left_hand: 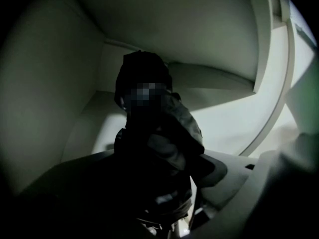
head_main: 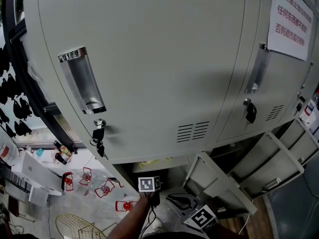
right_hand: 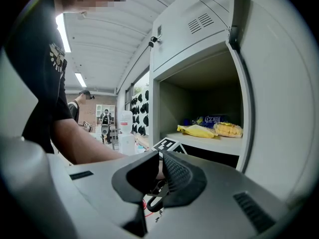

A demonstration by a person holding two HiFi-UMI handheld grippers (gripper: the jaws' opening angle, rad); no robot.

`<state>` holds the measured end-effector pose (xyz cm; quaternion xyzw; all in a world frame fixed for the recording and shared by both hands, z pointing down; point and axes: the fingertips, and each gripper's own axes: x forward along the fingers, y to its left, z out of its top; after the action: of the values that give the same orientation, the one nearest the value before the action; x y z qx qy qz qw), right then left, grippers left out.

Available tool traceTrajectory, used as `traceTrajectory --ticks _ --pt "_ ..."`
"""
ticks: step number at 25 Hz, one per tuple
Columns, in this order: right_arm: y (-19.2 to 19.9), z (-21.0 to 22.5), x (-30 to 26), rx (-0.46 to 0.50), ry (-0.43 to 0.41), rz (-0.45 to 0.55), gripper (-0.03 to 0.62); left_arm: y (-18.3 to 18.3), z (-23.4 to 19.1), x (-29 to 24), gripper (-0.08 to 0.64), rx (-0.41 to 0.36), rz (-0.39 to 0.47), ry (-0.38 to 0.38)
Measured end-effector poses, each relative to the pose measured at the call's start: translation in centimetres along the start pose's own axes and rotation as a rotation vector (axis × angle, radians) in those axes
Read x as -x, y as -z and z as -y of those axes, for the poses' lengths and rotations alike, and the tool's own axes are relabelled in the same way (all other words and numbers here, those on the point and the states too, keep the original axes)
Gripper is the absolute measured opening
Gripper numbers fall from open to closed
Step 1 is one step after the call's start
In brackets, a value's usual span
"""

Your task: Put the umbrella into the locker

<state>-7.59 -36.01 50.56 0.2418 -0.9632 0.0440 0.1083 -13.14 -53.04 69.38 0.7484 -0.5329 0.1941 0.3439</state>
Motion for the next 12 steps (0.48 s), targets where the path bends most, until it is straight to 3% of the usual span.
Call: traceTrajectory --ticks 7,12 --pt "-0.1 -1.0 0.2 -0.005 -0.012 0.001 0.043 0.6 0.1 0.6 0.357 0.029 -0.031 -0.006" --pt "0.1 -1.7 0.6 -0.014 -0.016 -0.005 0.043 0.9 -0.3 0.4 0.367 -0.001 -0.025 -0.029"
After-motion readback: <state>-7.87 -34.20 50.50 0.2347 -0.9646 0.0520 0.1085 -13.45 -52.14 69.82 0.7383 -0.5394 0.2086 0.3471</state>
